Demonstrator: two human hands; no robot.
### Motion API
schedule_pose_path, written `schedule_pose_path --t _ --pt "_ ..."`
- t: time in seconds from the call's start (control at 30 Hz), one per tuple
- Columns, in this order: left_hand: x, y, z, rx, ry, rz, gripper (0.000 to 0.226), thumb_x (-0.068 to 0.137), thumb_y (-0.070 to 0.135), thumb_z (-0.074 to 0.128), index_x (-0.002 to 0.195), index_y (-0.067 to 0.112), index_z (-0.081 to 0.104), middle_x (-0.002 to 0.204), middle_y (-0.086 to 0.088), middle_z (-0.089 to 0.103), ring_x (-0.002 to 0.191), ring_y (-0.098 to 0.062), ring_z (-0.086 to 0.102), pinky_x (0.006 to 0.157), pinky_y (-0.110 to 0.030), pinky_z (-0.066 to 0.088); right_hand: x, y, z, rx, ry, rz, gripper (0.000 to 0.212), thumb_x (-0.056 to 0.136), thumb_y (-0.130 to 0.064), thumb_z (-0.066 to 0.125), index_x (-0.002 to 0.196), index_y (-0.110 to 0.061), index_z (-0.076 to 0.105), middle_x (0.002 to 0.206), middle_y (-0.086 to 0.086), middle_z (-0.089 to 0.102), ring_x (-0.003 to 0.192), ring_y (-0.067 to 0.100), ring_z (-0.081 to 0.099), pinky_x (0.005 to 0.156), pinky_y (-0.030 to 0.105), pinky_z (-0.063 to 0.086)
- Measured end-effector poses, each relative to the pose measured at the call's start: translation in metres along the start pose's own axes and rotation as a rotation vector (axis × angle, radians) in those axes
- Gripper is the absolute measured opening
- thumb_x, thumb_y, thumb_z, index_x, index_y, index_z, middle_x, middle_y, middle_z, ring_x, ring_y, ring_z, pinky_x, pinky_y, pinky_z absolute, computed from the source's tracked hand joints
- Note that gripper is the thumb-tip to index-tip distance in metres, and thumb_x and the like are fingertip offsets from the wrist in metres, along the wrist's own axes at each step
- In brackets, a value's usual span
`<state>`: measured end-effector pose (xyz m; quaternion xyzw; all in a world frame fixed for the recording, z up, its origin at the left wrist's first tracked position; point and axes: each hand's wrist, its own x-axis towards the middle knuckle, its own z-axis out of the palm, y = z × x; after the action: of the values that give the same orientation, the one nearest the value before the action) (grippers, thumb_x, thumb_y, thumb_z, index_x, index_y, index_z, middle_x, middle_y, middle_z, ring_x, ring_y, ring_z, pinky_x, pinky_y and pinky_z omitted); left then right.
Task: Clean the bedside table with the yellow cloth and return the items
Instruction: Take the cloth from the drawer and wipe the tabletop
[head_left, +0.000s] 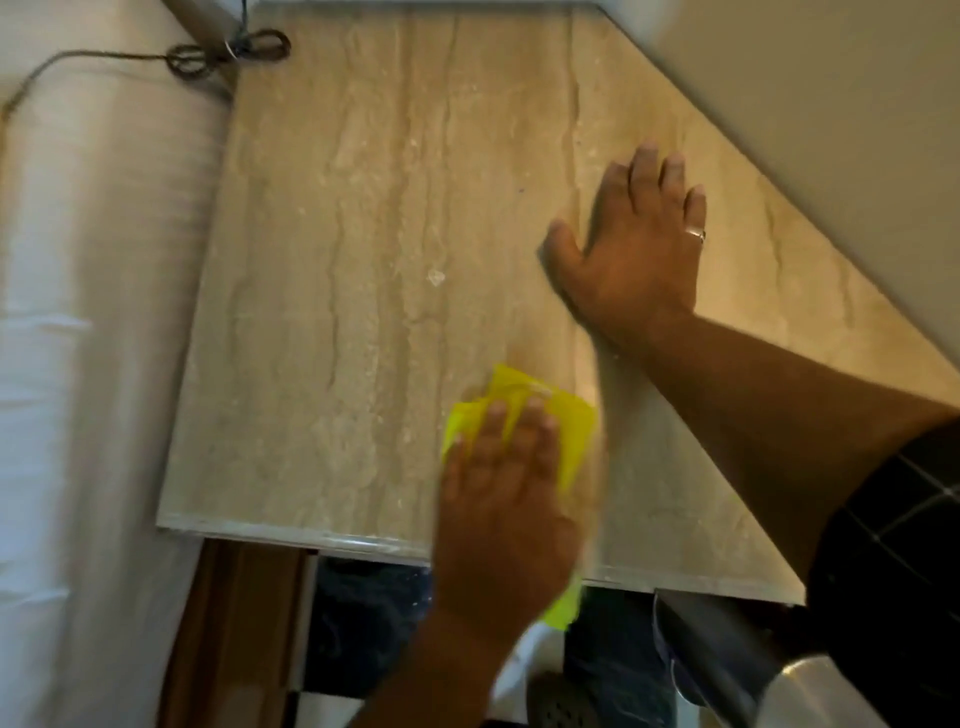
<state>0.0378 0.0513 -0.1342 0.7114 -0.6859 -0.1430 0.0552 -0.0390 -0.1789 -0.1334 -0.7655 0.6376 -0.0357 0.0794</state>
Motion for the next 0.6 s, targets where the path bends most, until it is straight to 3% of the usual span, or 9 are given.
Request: schedule_pose_path --t 0.13,0.3,0.43,0.6 --pt "-0.010 -0.094 -0.022 0.087 0.059 -0.125 0.073 0.077 0.030 0.040 0.145 0.004 0.040 0.156 -0.012 0.030 0.144 -0.038 0.026 0.108 -0.061 0.032 0.000 -0.003 0.004 -0.002 -0.006 -0.002 0.083 0.090 -0.061 0.027 0.152 -0.006 0.022 0.162 0.017 0.010 0.150 0.035 0.003 0.121 0.052 0.003" --pt "0.004 -0.044 -0.014 -0.009 0.098 -0.360 0.075 0.078 0.033 0.036 0.147 0.004 0.036 0.157 -0.013 0.029 0.146 -0.039 0.022 0.111 -0.061 0.026 0.003 -0.005 0.007 -0.020 0.007 0.008 0.085 0.090 -0.062 0.026 0.152 -0.005 0.019 0.162 0.018 0.010 0.150 0.036 0.004 0.120 0.053 0.004" --pt "0.020 0.012 -0.009 0.015 0.026 -0.199 0.084 0.072 0.041 0.044 0.148 0.006 0.035 0.158 -0.011 0.027 0.146 -0.037 0.022 0.114 -0.056 0.023 0.003 -0.004 0.007 -0.034 0.035 -0.016 0.082 0.090 -0.060 0.033 0.149 -0.003 0.027 0.160 0.021 0.016 0.148 0.039 0.010 0.119 0.055 0.008" --pt "0.018 -0.042 -0.023 -0.008 0.004 -0.042 0.079 0.073 0.036 0.045 0.148 0.012 0.036 0.158 -0.005 0.030 0.148 -0.029 0.020 0.117 -0.053 0.023 0.002 -0.006 0.008 -0.040 0.090 -0.053 0.078 0.091 -0.058 0.042 0.141 0.001 0.034 0.154 0.026 0.025 0.143 0.044 0.020 0.116 0.058 0.015"
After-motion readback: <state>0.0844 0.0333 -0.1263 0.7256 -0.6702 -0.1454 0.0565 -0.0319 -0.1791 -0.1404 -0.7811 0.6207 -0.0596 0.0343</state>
